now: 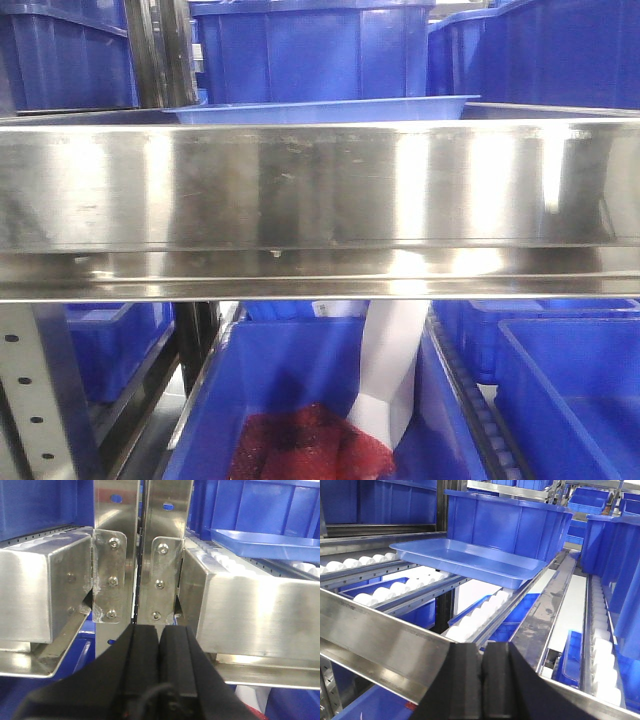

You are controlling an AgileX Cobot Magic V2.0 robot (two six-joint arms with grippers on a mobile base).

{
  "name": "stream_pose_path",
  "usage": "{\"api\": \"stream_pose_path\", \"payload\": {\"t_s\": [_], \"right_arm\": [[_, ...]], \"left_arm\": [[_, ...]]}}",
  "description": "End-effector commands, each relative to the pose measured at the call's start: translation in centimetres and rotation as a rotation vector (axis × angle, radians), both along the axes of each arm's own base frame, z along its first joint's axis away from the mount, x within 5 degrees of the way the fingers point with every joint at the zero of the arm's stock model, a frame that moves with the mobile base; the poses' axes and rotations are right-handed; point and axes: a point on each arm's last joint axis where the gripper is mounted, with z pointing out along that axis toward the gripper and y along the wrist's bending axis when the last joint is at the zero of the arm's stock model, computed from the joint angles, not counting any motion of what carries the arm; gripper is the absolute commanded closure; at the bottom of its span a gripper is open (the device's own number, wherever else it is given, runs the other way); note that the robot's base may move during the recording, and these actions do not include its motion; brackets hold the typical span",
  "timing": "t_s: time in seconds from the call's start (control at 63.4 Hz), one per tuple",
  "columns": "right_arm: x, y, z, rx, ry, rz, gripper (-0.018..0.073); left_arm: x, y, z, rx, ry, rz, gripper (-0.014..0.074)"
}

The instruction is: Grab blue tray and place on right shelf

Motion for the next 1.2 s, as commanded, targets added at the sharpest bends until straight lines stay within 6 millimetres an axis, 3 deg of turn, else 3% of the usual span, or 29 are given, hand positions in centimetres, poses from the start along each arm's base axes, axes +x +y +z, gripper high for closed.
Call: {"api": "stream_pose_path", "payload": {"t_s": [0.0,0.284,0.505,0.694,1.182], "right_arm": [[-0.1,0.2,1.5,0.015,-0.098,0.024,0.0505],[0.2,-0.9,0.0,0.08,-0.013,-0.176,0.0505],[-0.2,-2.2,-3.8,0.097,-0.08,-0.388,0.0505],[-0.6,-2.7,-6.4,0.111,-0.171,-0.455,0.0505],[-0.7,-2.7,-6.5,0.112,-0.175,-0.457,0.0505]], "left_arm": [[0.0,0.1,-0.1,-0.003,-0.076,0.012,0.0645],[0.0,0.1,-0.1,-0.003,-0.076,0.012,0.0645],[0.0,0.1,-0.1,-0.003,-0.076,0.012,0.0645],[0.0,0.1,-0.1,-0.003,-0.076,0.012,0.0645],[0.0,0.1,-0.1,-0.003,-0.076,0.012,0.0645]]}}
